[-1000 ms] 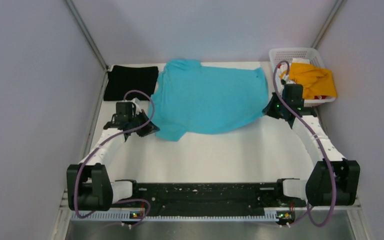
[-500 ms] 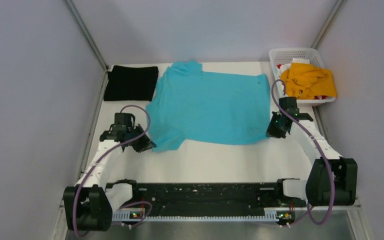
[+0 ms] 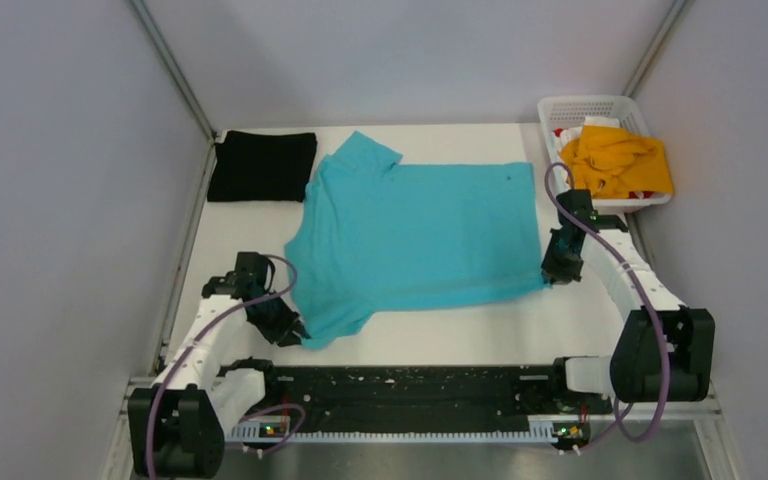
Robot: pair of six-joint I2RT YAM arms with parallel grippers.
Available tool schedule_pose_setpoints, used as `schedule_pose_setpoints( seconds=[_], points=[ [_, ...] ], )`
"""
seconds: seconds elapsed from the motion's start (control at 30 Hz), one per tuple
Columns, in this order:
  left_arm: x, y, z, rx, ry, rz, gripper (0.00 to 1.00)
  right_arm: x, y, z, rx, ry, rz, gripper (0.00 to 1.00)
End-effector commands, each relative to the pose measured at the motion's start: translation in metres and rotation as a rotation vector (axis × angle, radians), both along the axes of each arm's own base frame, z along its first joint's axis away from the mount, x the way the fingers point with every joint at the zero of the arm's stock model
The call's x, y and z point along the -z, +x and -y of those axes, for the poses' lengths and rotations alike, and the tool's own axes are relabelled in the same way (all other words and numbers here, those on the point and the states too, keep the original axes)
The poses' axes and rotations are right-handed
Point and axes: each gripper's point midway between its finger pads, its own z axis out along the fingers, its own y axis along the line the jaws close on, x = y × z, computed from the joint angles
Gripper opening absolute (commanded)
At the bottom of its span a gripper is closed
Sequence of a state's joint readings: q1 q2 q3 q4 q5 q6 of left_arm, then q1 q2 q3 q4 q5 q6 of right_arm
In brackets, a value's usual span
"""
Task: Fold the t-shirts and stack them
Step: Flatten out the tshirt
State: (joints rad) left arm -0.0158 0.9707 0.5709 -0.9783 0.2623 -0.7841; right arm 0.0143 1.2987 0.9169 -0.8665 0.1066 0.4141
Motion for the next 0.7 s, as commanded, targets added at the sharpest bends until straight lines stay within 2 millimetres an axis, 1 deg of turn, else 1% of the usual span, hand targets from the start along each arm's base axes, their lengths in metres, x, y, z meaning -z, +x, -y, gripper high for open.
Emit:
schedule_pose_setpoints(
  seconds=[0.0,0.03,0.07,0.1,0.13,0.17,0.2,0.23,0.3,0.37,0.4,0.43,0.47,0.5,0.53,0.57,0.6,0.67],
  points=[
    [0.001,-0.033,0.011,0.026,-0.037,-0.107,0.39,0.008,-0.025,0.018,0.06,-0.085,-0.098,0.17],
    [-0.003,-0.036,0.013,0.046,-0.04,-0.112,0.52,0.006,-0.024,0.019,0.064,-0.092,-0.091,0.21],
    [-0.009,-0.035,0.014,0.07,-0.042,-0.104,0.71,0.002,-0.021,0.019,0.06,-0.09,-0.079,0.33],
    [-0.016,-0.03,0.017,0.104,-0.053,-0.075,0.95,-0.002,-0.017,0.017,0.045,-0.081,-0.061,0.47],
    [-0.027,-0.022,0.02,0.134,-0.066,-0.034,0.98,-0.008,-0.011,0.014,0.028,-0.064,-0.032,0.62],
    [-0.039,-0.012,0.022,0.162,-0.07,0.016,0.99,-0.014,-0.004,0.009,0.009,-0.04,0.007,0.73],
    [-0.051,0.003,0.02,0.178,-0.05,0.083,0.99,-0.021,0.005,0.005,-0.004,-0.016,0.062,0.8],
    [-0.066,0.022,0.017,0.181,-0.02,0.161,0.99,-0.027,0.014,-0.001,-0.019,0.015,0.121,0.91],
    [-0.078,0.056,0.013,0.169,0.025,0.289,0.99,-0.041,0.033,-0.013,-0.055,0.072,0.236,0.96],
    [-0.081,0.088,0.019,0.162,0.009,0.386,0.99,-0.053,0.045,-0.028,-0.1,0.148,0.321,0.98],
    [-0.078,0.1,0.024,0.165,-0.014,0.406,0.99,-0.058,0.05,-0.042,-0.156,0.207,0.358,0.98],
    [-0.071,0.113,0.029,0.165,-0.037,0.41,0.99,-0.062,0.052,-0.059,-0.232,0.254,0.386,0.98],
    [-0.065,0.123,0.032,0.168,-0.054,0.411,0.99,-0.066,0.054,-0.076,-0.308,0.272,0.411,0.98],
    [-0.058,0.134,0.036,0.177,-0.068,0.41,0.99,-0.066,0.049,-0.101,-0.423,0.281,0.414,0.99],
    [-0.049,0.144,0.038,0.181,-0.074,0.391,0.99,-0.065,0.044,-0.125,-0.537,0.3,0.414,0.99],
    [-0.042,0.15,0.039,0.184,-0.075,0.359,0.99,-0.064,0.035,-0.154,-0.658,0.353,0.406,0.99],
    [-0.033,0.157,0.04,0.196,-0.079,0.334,0.99,-0.06,0.023,-0.184,-0.786,0.437,0.391,0.99],
    [-0.019,0.172,0.042,0.203,-0.08,0.325,0.99,-0.063,-0.003,-0.243,-1.021,0.594,0.397,0.99]
  ],
)
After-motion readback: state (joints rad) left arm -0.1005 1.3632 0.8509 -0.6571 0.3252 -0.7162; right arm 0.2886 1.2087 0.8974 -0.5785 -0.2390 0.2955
